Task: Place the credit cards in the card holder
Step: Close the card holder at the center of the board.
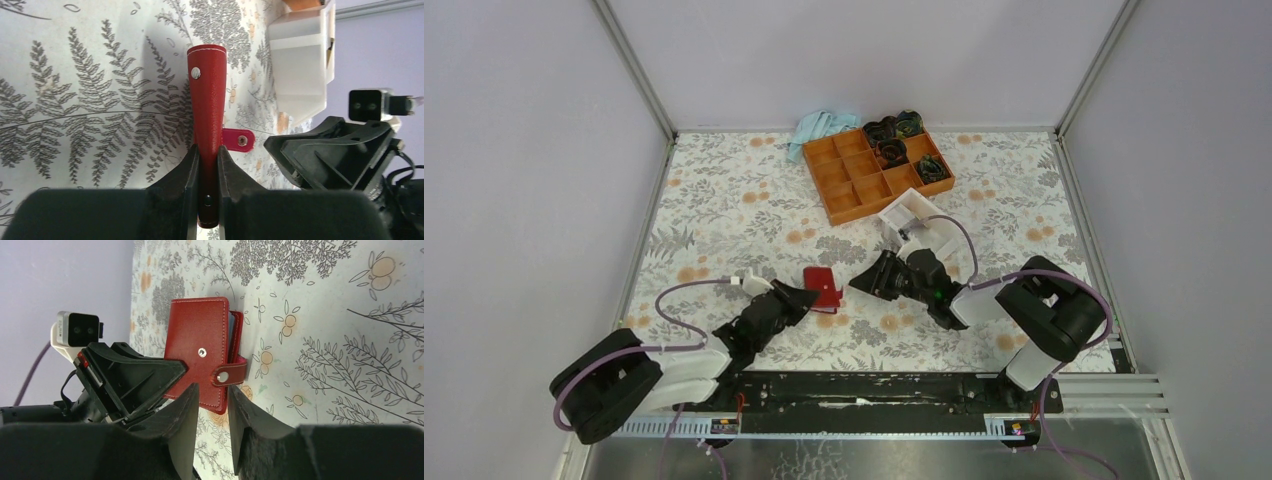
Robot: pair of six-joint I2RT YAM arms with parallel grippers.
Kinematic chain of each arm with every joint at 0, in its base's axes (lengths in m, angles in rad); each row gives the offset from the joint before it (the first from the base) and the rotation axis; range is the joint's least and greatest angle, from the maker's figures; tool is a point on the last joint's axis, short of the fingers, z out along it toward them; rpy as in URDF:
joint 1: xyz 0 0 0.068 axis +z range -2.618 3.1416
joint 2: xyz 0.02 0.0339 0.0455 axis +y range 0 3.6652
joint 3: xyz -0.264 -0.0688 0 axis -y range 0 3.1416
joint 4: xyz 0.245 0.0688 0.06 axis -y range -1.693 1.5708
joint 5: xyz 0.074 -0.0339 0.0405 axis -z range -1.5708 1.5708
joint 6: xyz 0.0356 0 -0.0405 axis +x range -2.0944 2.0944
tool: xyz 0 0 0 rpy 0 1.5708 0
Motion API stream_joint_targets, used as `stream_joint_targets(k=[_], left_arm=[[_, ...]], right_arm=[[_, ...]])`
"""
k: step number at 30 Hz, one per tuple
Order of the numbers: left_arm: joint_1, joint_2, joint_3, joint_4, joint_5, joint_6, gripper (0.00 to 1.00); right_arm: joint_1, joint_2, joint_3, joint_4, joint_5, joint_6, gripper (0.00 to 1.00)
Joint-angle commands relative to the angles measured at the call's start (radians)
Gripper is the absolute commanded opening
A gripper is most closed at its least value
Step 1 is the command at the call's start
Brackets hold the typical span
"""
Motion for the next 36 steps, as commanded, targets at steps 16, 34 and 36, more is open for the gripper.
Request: stream_joint_targets(k=[16, 34, 36], left_arm=[[0.003, 0.084, -0.069, -0.1, -0.002, 0.066, 0.0], [0.003, 0.148, -0.011, -0.148, 0.039, 0.118, 0.0], [0.003, 0.151, -0.006, -0.148, 0.041, 0.123, 0.0]], right_arm=[[0.114, 0.006, 0.229, -0.342, 0.131, -0.206, 0.33], [0.123, 0.068, 0.236, -0.304, 0.149, -0.185, 0.15], [0.123, 0.083, 0.243, -0.302, 0.143, -0.181, 0.14]])
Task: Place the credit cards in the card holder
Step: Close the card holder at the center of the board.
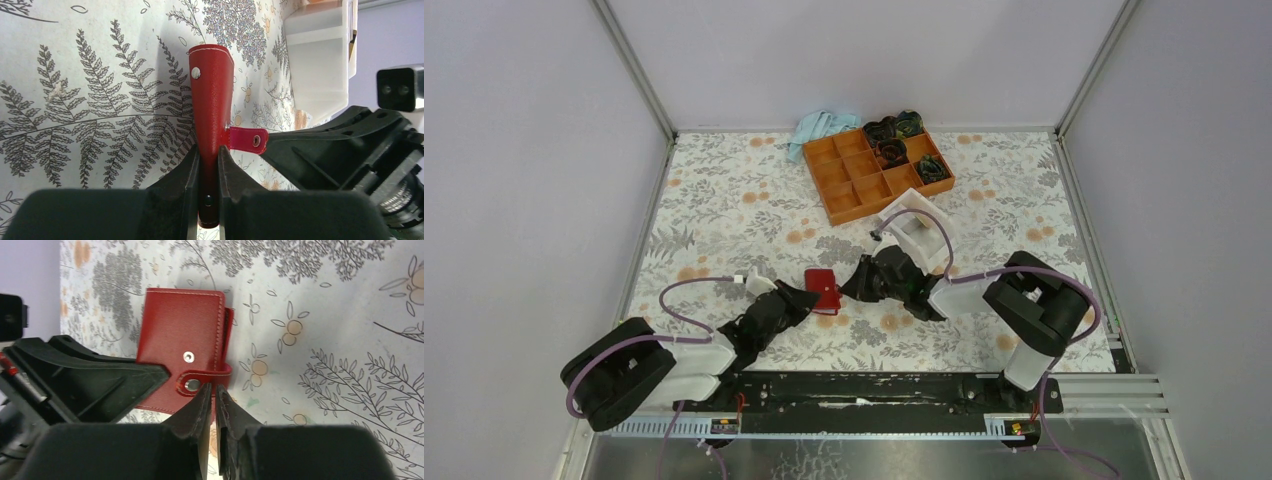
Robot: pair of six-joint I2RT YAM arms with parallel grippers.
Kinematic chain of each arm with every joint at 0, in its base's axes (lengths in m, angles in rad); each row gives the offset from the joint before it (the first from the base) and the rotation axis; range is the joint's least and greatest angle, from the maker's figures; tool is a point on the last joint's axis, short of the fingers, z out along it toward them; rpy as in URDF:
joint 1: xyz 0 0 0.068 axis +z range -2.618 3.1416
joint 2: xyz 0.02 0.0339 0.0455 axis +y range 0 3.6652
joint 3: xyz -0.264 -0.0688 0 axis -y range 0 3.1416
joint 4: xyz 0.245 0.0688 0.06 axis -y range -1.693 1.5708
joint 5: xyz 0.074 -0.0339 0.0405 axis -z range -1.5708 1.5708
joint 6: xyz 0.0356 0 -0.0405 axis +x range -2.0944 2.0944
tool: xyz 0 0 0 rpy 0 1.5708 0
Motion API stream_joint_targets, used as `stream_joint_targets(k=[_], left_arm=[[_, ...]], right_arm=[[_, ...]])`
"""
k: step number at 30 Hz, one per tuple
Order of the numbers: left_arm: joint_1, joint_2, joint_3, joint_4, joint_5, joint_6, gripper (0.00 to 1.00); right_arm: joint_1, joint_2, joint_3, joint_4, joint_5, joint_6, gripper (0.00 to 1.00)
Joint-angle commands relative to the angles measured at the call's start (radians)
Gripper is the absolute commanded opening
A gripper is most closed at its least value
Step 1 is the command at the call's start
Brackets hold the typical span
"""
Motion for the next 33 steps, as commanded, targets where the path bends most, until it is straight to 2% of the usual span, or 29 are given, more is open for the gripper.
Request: stream_joint_targets(k=[1, 33], left_arm=[[0.002, 0.041, -0.018, -0.175, 0.027, 0.077, 0.0], [0.002, 0.081, 0.005, -0.168, 0.055, 0.096, 0.0]], right_arm=[[0.008, 0.033, 0.032, 0.04, 0.006, 0.006, 0.13], [0.01, 0.095, 0.084, 0.108, -0.069, 0.023, 0.11]])
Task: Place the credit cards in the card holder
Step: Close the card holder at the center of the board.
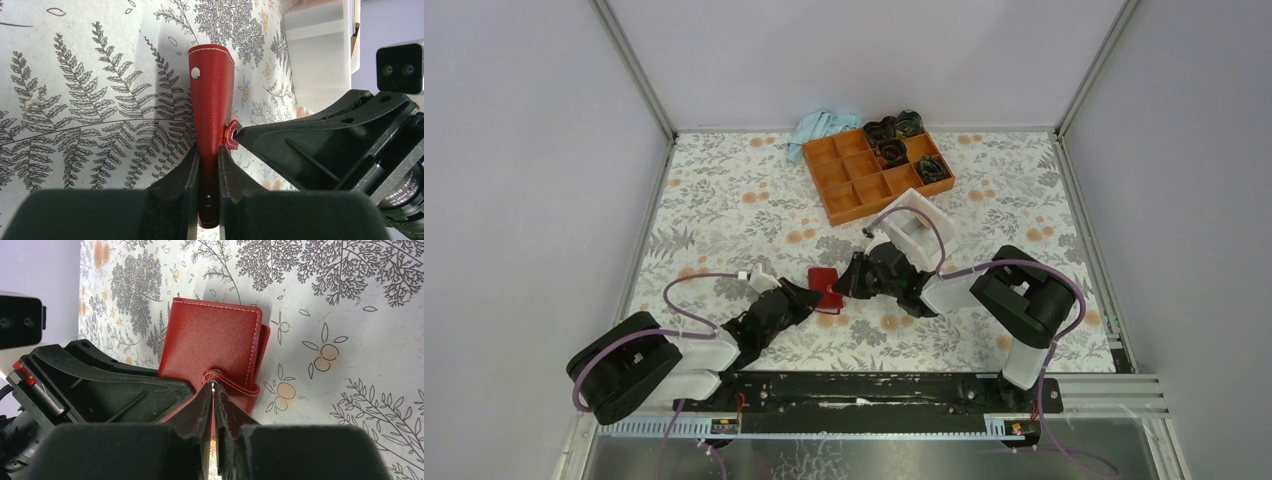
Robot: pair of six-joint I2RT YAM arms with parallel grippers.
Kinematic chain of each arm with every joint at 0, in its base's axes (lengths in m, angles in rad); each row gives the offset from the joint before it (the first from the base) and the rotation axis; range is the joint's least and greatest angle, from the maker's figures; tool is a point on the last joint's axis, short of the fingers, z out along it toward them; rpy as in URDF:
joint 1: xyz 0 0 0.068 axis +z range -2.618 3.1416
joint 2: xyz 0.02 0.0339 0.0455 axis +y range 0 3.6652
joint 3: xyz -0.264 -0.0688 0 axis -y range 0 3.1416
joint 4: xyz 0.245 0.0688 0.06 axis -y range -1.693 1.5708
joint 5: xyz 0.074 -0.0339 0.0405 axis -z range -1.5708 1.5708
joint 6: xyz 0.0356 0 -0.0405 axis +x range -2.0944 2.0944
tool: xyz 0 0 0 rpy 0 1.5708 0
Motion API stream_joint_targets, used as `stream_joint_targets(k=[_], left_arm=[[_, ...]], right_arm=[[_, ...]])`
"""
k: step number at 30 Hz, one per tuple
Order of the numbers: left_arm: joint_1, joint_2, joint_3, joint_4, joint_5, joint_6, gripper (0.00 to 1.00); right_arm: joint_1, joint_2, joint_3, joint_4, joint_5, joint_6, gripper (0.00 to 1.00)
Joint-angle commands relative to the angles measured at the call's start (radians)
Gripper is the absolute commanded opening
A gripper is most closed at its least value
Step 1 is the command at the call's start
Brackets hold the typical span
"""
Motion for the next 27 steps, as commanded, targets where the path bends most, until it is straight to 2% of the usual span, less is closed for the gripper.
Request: stream_joint_targets(k=[1, 27], left_arm=[[0.002, 0.036, -0.021, -0.182, 0.038, 0.07, 0.0], [0.002, 0.042, -0.018, -0.175, 0.045, 0.073, 0.0]], right_arm=[[0.01, 0.011, 0.038, 0.043, -0.014, 0.002, 0.12], [0.01, 0.055, 0.061, 0.062, -0.032, 0.0, 0.13]])
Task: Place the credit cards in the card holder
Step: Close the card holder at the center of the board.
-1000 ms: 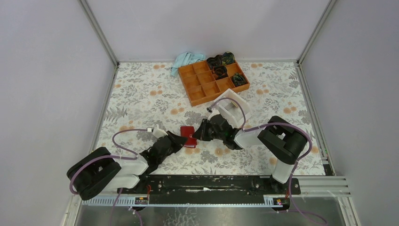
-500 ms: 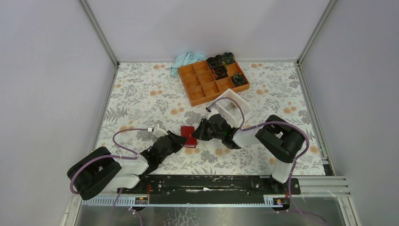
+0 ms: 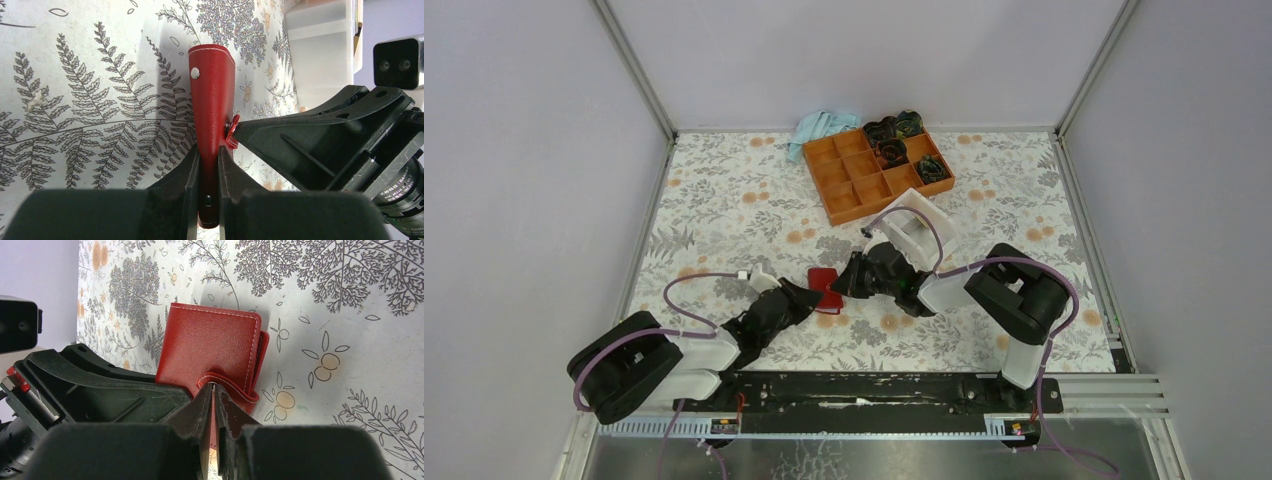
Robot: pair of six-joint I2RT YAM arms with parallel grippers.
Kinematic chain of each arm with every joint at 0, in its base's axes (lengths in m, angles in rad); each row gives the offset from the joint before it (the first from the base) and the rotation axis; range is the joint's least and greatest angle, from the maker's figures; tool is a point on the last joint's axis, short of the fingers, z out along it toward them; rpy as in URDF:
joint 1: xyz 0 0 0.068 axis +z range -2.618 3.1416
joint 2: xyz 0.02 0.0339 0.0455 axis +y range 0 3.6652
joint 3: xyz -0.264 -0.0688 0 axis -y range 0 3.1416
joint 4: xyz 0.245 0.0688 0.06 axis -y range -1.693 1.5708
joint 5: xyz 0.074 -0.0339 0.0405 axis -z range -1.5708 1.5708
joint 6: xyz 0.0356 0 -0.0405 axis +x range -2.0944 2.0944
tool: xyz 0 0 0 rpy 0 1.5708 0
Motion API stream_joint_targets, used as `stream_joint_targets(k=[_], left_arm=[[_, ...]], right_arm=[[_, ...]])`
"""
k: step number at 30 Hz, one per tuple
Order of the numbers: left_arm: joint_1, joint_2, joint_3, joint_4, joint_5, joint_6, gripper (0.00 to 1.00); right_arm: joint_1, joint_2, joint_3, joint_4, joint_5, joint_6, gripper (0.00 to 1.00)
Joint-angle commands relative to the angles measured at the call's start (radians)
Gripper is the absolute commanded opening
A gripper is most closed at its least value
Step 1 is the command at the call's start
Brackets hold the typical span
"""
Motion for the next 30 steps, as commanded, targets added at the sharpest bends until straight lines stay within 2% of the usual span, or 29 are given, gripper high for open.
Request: stream_joint_targets(k=[1, 20, 30], left_arm=[[-0.003, 0.038, -0.022, -0.174, 0.037, 0.068, 0.0], [-0.002, 0.089, -0.009, -0.15, 0.061, 0.079, 0.0], [-0.007, 0.103, -0.002, -0.148, 0.061, 0.085, 0.0]], right_arm=[[0.011, 0.021, 0.048, 0.035, -0.033, 0.0, 0.13], [0.011, 0.033, 0.065, 0.04, -0.046, -0.001, 0.13], [0.011, 0.045, 0.115, -0.071, -0.046, -0.028, 0.13]])
